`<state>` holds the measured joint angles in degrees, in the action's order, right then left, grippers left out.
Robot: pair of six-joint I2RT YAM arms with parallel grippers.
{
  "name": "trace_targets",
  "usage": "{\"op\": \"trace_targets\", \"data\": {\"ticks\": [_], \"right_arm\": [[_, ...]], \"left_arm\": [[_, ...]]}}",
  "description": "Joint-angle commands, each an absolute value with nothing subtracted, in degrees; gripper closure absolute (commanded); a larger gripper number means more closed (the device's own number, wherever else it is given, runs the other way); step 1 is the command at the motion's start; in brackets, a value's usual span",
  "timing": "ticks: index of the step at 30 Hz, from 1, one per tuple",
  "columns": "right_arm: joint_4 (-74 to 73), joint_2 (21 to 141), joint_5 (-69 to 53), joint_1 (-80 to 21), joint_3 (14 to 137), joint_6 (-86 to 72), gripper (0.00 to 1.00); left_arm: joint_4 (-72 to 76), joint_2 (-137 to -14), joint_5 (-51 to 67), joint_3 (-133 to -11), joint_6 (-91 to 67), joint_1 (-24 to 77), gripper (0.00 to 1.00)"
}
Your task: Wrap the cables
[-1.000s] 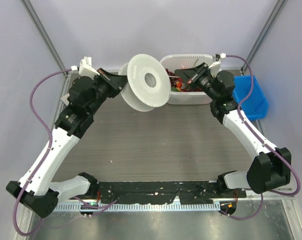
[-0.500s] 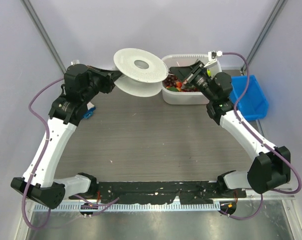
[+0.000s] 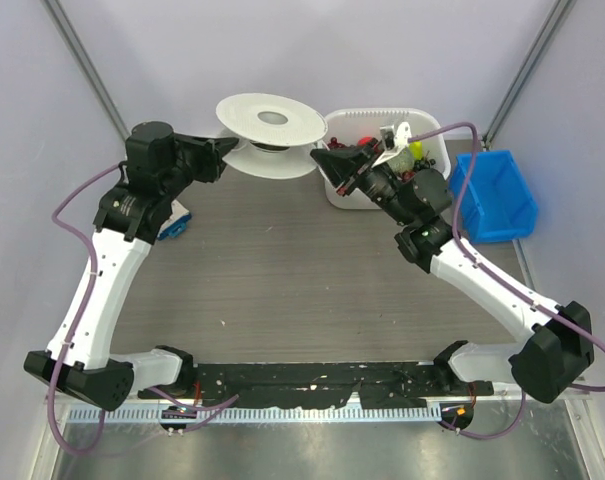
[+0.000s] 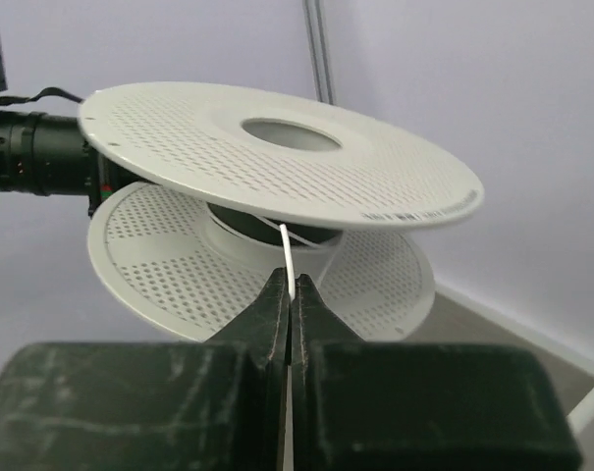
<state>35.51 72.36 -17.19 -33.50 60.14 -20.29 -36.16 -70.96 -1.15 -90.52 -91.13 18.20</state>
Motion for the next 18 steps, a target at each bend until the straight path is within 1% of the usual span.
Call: {"op": "trace_targets", "data": {"ticks": [1,4,5,6,11,13,14,18], "right_arm": [[37.71,69.61,-13.89,-39.53,62.49,5.13,0.99],[32.28,69.44,-14.68,-42.97,63.72,16.5,0.99],[31.04,69.43,-13.98,-44.89,63.81,22.44,0.99],[29.63,69.35,-13.37,-46.91,63.9,24.67,0.99],[22.42,70.75,-6.62,-53.43,64.16,44.42,0.99],[22.5,71.71,-2.3,-56.33,62.94,52.01,0.99],[22.94,72.33,1.72,-58.08,62.41,55.25,0.99],[27.59,75.4,9.04,-61.87,59.94,62.56,0.99]], "left_arm": [[-31.47,-69.7,-5.01,-88.08,-91.41,17.32,1.0],[-29.28,-70.05,-5.27,-86.49,-88.35,17.49,1.0],[-28.4,-70.31,-5.1,-86.31,-86.59,17.4,1.0],[-27.95,-70.83,-4.75,-86.13,-85.09,17.4,1.0],[-25.23,-71.89,-2.46,-83.5,-78.5,18.36,1.0],[-25.14,-72.25,-1.24,-82.1,-76.82,18.9,1.0],[-24.79,-72.51,-0.27,-81.05,-76.47,19.07,1.0],[-18.74,-71.9,4.48,-74.82,-74.1,19.51,1.0]]}}
